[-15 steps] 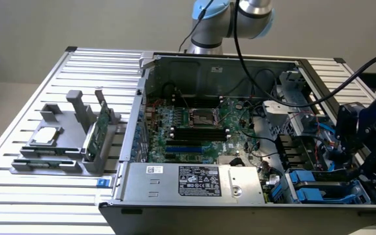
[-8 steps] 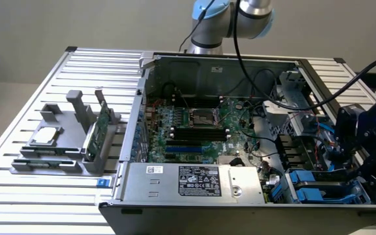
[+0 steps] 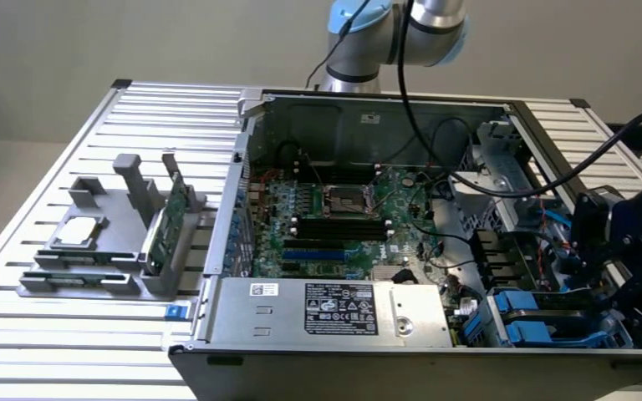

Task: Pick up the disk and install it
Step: 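Insert the first disk wire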

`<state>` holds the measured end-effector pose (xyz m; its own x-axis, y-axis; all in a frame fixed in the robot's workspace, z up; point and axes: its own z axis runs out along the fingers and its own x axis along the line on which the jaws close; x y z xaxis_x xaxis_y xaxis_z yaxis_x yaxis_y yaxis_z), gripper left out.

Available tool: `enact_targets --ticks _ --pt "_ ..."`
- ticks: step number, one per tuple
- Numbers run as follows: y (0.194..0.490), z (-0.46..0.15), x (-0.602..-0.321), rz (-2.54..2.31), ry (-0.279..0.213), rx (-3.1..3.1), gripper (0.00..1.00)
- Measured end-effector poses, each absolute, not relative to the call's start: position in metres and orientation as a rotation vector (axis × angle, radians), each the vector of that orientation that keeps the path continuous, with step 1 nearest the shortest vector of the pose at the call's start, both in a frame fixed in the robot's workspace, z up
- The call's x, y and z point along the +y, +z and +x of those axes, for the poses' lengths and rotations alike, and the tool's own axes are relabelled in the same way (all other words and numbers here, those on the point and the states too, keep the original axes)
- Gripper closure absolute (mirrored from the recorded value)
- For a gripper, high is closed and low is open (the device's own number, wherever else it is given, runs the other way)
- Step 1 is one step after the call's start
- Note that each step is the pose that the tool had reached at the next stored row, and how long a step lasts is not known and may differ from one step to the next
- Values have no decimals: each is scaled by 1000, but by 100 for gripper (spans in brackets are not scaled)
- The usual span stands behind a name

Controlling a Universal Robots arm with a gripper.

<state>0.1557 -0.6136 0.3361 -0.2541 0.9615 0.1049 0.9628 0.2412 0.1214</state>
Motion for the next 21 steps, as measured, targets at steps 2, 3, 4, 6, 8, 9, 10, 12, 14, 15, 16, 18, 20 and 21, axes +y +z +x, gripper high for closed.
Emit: enact_targets --ticks 2,3,4,6,8,9,10,12,14,15,16,18,20,21 --pt "336 156 -614 -1888 -258 -2481 63" --pt "336 157 -614 -1878 -259 -2486 63" --pt "336 157 -614 -1869 -260 -2492 63" --pt "335 158 -614 -1851 -261 -2503 63" --pt "335 158 -614 -1837 -261 -2512 63" --pt "335 158 -614 -1831 -261 -2516 63" --pt "335 158 -614 -1827 -261 -2519 65" --pt "335 158 -614 -1821 -261 -2522 71" --pt "335 158 -614 -1820 -261 -2523 78" --pt "335 158 -614 -1820 -261 -2523 78" --pt "335 158 -614 -1820 -261 -2523 78" --pt "335 158 -614 -1820 -261 -2523 81" --pt "336 158 -614 -1820 -261 -2523 84" --pt "336 158 -614 -1819 -261 -2523 84"
